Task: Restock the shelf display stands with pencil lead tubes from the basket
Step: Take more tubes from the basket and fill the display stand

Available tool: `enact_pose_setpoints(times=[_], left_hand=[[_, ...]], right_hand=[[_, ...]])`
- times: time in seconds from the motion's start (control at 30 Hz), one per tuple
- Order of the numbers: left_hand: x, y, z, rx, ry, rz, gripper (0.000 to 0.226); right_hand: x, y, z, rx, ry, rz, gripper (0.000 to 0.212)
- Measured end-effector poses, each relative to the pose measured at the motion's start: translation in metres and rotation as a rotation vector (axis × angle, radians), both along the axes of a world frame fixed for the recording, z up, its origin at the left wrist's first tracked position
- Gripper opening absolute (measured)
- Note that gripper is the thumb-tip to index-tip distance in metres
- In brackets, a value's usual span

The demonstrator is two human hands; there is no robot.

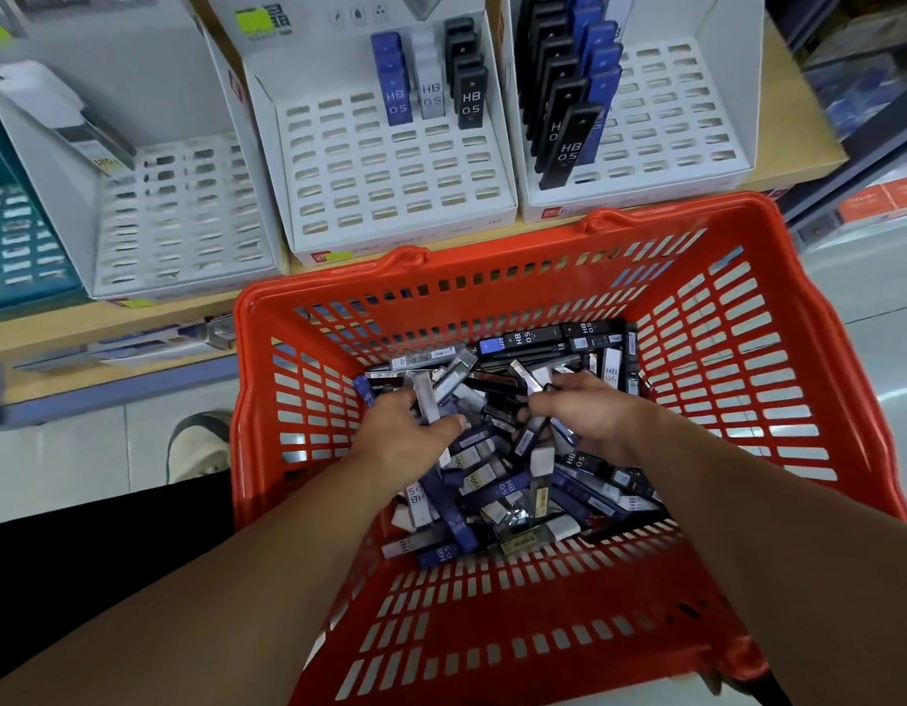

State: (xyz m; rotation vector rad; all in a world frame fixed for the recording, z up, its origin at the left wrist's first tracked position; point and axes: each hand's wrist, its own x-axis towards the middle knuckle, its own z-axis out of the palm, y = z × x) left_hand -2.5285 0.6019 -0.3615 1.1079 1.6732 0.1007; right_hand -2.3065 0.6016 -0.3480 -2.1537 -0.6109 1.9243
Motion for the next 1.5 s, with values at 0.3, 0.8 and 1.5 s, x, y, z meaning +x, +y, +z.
enact_pose_setpoints(times=[0.3,0.8,1.5], left_hand=[[0.008,-0.001,-0.002,-0.061,-0.137,0.159,0.02],[0.016,0.002,0.022,-0.171,-0.253,0.193,0.048],[0.011,0.03,0.28,0.065,-0.503,-0.238,0.025]], right_hand=[[-0.007,0.0,-0.013,0.147,-0.121,0.212,0.03],[-0.016,0.001,0.023,0.119,-0.135,0.165,0.038],[-0.033,0.017,0.289,0.588,-0.024,-0.128,0.023]])
